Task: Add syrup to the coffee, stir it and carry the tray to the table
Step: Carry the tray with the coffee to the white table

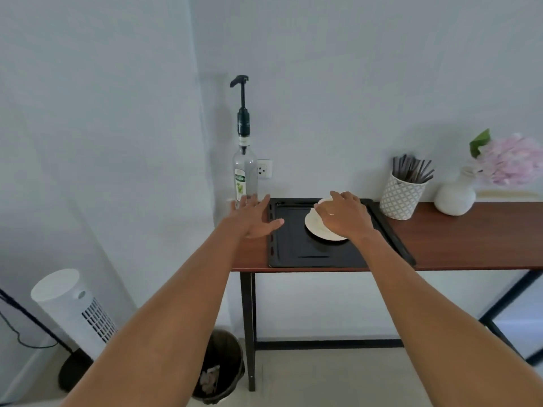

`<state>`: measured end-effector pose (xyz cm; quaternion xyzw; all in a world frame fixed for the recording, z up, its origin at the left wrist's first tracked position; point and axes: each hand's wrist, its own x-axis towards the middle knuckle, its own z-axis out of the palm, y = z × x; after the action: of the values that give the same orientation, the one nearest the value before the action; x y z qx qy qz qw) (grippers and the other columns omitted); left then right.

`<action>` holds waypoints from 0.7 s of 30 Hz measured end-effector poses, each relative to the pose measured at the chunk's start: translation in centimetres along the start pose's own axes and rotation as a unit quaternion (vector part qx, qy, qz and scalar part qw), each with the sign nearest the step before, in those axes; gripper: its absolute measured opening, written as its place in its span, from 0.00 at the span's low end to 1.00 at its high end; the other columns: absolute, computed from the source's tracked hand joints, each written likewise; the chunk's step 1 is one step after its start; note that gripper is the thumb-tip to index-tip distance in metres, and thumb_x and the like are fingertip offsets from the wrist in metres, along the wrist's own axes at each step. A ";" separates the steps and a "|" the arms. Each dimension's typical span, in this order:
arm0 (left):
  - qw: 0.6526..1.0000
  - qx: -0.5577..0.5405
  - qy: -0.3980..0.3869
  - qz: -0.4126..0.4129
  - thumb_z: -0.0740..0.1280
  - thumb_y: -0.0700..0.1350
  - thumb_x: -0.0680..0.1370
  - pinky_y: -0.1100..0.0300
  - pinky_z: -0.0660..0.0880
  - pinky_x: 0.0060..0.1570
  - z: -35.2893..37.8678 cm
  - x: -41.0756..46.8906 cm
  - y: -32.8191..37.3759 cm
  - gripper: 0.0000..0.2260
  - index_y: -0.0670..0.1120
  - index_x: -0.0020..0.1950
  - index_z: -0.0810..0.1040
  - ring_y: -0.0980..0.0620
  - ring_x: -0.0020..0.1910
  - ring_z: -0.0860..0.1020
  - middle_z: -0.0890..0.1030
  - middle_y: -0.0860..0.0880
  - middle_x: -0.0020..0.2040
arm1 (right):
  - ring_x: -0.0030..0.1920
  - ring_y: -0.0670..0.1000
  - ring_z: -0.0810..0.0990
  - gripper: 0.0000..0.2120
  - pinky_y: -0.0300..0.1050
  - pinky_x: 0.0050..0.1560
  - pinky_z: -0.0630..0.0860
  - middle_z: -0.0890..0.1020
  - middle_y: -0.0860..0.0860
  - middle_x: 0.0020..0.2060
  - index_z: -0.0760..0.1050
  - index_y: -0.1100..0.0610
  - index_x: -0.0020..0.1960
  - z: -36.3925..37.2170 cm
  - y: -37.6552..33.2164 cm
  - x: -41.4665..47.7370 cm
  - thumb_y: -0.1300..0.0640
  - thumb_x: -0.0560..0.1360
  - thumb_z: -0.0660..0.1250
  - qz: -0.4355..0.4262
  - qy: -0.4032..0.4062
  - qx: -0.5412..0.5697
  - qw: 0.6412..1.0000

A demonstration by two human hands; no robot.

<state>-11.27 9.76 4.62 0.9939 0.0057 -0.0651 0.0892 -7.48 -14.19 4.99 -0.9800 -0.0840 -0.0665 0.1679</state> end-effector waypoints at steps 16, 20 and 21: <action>0.997 -0.010 -0.059 -0.049 0.50 0.70 0.80 0.39 0.41 0.80 3.3 11.0 7.0 0.38 0.56 0.83 0.39 0.39 0.83 0.41 0.41 0.44 0.85 | 0.73 0.64 0.68 0.27 0.61 0.71 0.66 0.72 0.63 0.71 0.66 0.59 0.76 0.8 14.1 9.9 0.43 0.85 0.51 0.038 -0.014 0.033 0.999; 0.995 -0.029 -0.049 -0.079 0.49 0.69 0.81 0.40 0.42 0.80 4.5 12.0 7.5 0.36 0.55 0.84 0.40 0.40 0.83 0.41 0.41 0.43 0.85 | 0.70 0.65 0.69 0.25 0.61 0.69 0.68 0.73 0.64 0.68 0.68 0.60 0.75 1.6 17.5 10.9 0.46 0.86 0.51 0.044 -0.027 0.021 0.998; 0.995 -0.032 -0.047 -0.087 0.49 0.68 0.82 0.41 0.42 0.80 5.0 11.9 7.4 0.36 0.55 0.84 0.40 0.40 0.83 0.42 0.42 0.42 0.85 | 0.70 0.65 0.69 0.25 0.61 0.69 0.68 0.72 0.64 0.69 0.68 0.60 0.75 2.0 18.3 10.9 0.46 0.86 0.51 0.046 -0.035 0.010 0.998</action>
<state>0.07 1.56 -0.53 0.9821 0.0896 -0.1191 0.1150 6.81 -28.98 -0.94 -0.9827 -0.0452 -0.0238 0.1778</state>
